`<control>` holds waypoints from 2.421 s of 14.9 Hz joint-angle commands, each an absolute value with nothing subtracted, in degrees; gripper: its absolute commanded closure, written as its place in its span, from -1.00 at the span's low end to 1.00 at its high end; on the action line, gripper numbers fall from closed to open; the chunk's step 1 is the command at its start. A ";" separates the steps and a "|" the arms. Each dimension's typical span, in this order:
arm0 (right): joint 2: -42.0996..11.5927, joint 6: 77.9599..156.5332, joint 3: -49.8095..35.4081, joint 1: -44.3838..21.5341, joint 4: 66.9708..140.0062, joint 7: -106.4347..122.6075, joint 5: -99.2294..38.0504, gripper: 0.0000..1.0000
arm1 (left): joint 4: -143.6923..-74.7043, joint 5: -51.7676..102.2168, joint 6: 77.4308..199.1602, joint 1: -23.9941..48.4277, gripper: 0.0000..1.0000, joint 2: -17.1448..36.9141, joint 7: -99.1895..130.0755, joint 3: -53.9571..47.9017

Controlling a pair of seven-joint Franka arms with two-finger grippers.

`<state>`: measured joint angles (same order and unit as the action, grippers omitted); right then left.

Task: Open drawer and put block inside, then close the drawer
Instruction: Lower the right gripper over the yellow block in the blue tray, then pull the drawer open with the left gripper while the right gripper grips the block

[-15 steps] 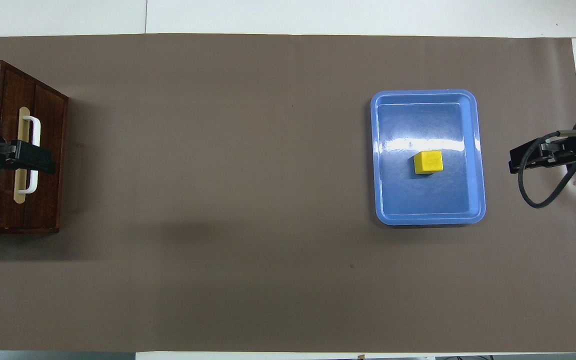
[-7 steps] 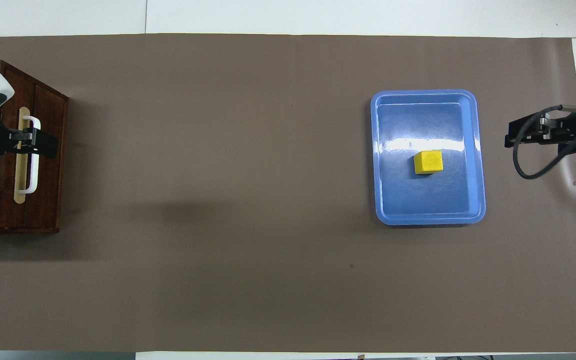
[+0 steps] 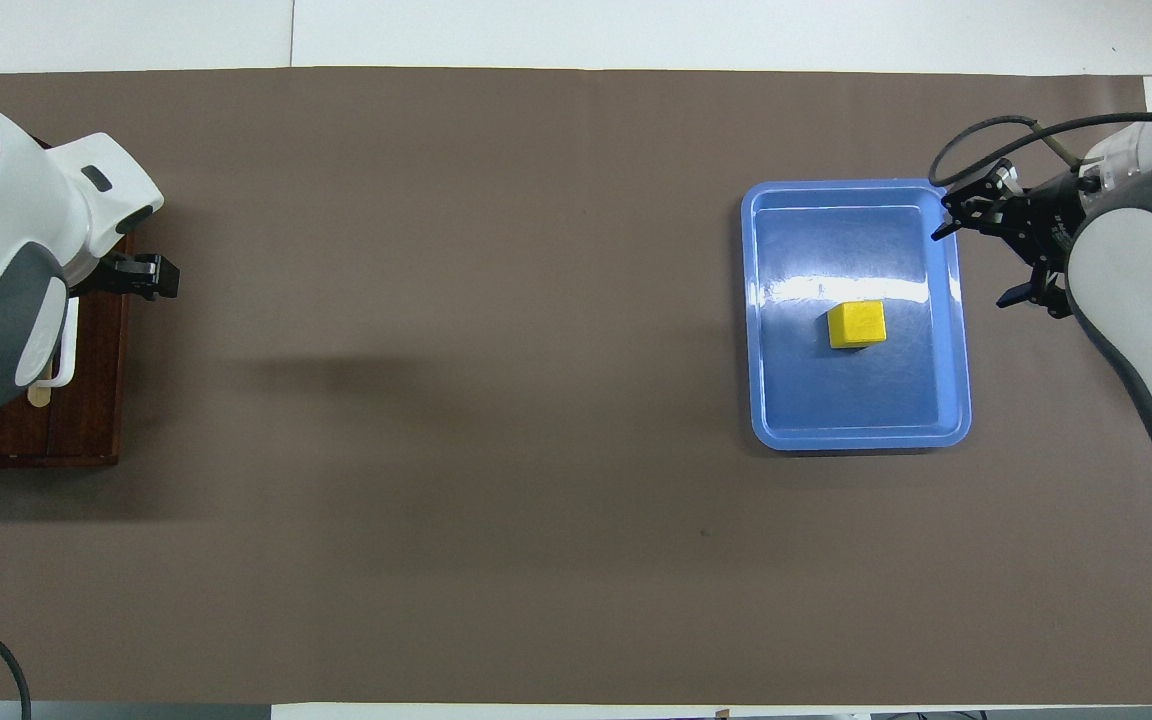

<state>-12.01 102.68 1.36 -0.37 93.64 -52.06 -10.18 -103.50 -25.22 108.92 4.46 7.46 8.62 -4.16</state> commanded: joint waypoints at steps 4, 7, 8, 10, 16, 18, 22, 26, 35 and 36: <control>-18.00 106.43 1.49 2.01 93.60 -73.91 -22.31 -0.80 | -109.25 -31.02 118.12 2.55 -1.00 7.29 9.32 -3.69; -22.14 106.52 1.49 4.04 95.01 -73.92 -26.79 -0.82 | -110.91 -31.46 119.26 2.37 -1.00 7.47 10.80 -3.69; -22.41 106.44 1.49 4.30 95.44 -73.74 -27.42 -0.82 | -111.44 -31.46 119.79 1.85 -1.00 7.56 10.90 -3.69; -22.41 106.52 1.49 4.31 97.37 -73.39 -28.38 -0.82 | -112.93 -31.38 122.07 0.44 -1.00 7.38 12.47 -3.69; -20.31 110.21 1.49 5.18 105.19 -67.60 -33.65 -0.83 | -115.75 -31.38 124.10 0.35 -1.00 7.21 16.52 -3.78; -19.43 112.05 1.58 5.71 107.83 -65.49 -34.80 -0.83 | -116.01 -31.38 124.28 0.44 -1.00 7.47 16.61 -3.78; -19.34 113.11 1.58 6.50 109.42 -62.41 -35.07 -0.83 | -116.54 -31.38 126.38 1.23 -1.00 8.61 20.38 -3.87; -18.81 116.19 1.58 6.50 111.53 -58.54 -37.61 -0.83 | -116.54 -31.20 127.44 1.32 -1.00 8.88 20.65 -4.22; -20.12 119.00 1.58 6.42 113.20 -54.41 -40.69 -0.83 | -115.75 -22.06 129.91 7.90 -1.00 9.58 22.24 -4.22; -20.39 119.53 1.50 6.42 113.38 -54.14 -40.69 -0.83 | -115.75 -21.97 129.55 8.87 -1.00 9.58 22.24 -4.22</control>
